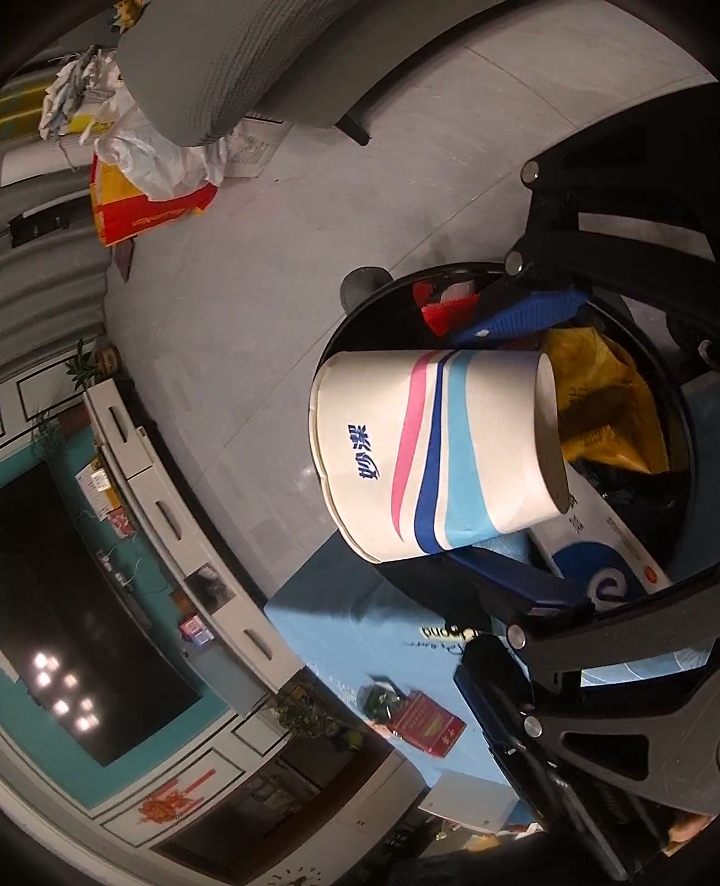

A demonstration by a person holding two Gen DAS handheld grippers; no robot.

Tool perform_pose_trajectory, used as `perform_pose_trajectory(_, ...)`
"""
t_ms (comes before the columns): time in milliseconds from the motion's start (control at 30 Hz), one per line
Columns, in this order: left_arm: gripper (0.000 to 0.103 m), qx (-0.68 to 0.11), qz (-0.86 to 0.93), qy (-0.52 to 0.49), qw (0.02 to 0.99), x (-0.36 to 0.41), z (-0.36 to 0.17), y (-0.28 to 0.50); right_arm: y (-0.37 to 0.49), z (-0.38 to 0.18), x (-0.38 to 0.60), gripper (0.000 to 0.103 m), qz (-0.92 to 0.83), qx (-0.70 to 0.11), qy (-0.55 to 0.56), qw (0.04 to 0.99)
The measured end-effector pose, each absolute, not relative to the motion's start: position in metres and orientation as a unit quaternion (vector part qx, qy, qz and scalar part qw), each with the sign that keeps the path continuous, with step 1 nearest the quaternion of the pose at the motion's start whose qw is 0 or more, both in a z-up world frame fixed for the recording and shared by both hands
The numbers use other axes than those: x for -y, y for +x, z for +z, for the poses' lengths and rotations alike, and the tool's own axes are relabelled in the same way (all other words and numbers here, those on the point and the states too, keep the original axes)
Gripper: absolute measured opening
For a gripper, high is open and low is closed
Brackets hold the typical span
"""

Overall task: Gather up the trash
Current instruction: 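Open both grippers over the bin to drop cloth and cup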

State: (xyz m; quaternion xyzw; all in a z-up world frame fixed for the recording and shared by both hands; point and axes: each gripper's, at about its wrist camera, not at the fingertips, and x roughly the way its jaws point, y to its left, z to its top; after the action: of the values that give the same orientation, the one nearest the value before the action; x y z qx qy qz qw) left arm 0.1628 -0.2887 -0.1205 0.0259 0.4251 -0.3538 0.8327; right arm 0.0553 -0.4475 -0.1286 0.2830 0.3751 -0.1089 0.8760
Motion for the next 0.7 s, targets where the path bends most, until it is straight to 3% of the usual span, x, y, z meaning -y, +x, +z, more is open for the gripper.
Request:
perform_pose_trajectory(167, 0.076, -0.420, -0.356, 0.019, 0.834, 0.281, -0.121, 0.163, 0.057, -0.134, 0.456, 0.075, -0.109, -0.380, 0.314, 0.863)
perform_pose_trajectory(400, 0.077, -0.421, -0.342, -0.013, 0.840, 0.243, -0.114, 0.164, 0.050, -0.125, 0.453, 0.079, -0.111, -0.373, 0.324, 0.862)
perform_pose_trajectory(700, 0.087, -0.420, -0.273, -0.026, 0.865, 0.165, -0.110, 0.143, 0.049, -0.104, 0.408, 0.079, -0.061, -0.378, 0.296, 0.875)
